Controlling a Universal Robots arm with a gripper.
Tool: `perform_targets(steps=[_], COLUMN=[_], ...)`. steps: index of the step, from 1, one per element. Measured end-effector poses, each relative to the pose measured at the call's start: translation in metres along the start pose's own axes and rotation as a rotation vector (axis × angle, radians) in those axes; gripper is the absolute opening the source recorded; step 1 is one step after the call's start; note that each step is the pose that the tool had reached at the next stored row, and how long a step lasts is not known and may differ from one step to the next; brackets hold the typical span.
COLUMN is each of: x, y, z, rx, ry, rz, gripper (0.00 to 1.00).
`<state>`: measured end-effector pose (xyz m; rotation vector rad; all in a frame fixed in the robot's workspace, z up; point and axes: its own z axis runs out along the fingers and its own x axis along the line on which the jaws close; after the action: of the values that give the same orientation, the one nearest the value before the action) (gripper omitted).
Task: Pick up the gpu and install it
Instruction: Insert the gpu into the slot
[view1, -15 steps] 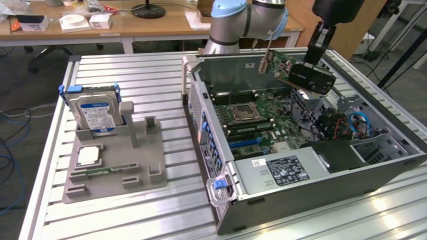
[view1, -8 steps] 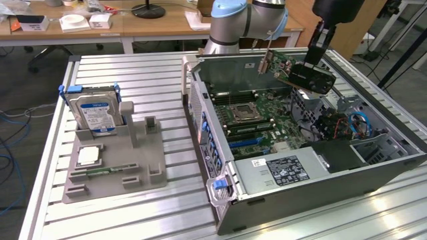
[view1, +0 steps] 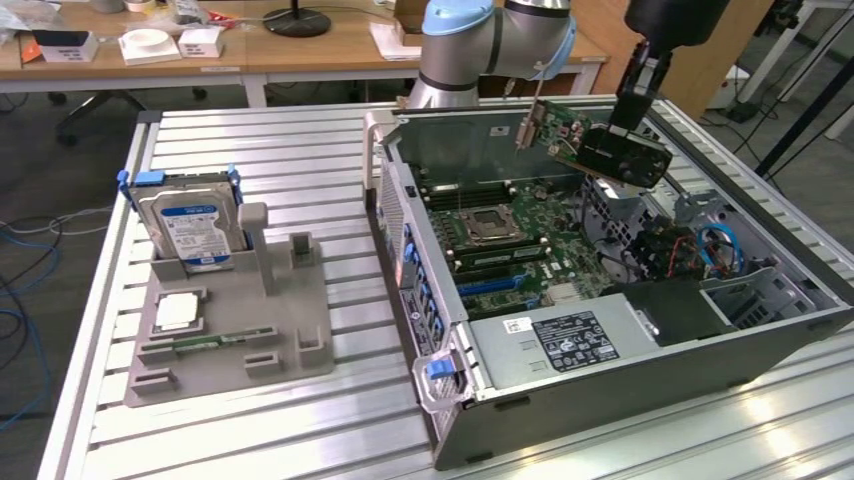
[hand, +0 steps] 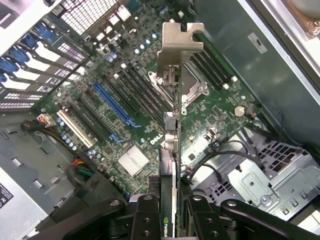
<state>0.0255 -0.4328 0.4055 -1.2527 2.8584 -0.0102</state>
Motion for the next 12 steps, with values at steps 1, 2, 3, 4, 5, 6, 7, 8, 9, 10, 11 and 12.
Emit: perform_targets(steps=[1, 2, 3, 4, 5, 6, 7, 8, 9, 10, 11, 12], x=[0.0, 0.0, 0.0, 0.0, 0.0, 0.0, -0.0001, -0.0001, -0.0001, -0.0001, -0.0001, -0.0001], y=[0.0, 0.0, 0.0, 0.0, 0.0, -0.0001, -0.0001, -0.0001, -0.0001, -0.0001, -0.0001, -0.0001], z=[0.0, 0.0, 0.0, 0.0, 0.0, 0.0, 0.0, 0.0, 0.0, 0.0, 0.0, 0.0], rx=[-0.0001, -0.0001, -0.0002, -0.0001, -0.0002, -0.0003, -0.0003, -0.0004, -0.0004, -0.0004, -0.0005, -0.0005], ry=[0.0, -0.0001, -0.0001, -0.0001, -0.0002, -0.0002, -0.0003, -0.0003, -0.0003, -0.0003, -0.0004, -0.0004], rz=[-0.002, -0.005, -0.007, -0.01, -0.012, -0.015, -0.017, -0.02, -0.022, -0.025, -0.027, -0.03], gripper=[0.26, 0.26, 0.26, 0.26, 0.26, 0.26, 0.26, 0.26, 0.26, 0.26, 0.26, 0.26])
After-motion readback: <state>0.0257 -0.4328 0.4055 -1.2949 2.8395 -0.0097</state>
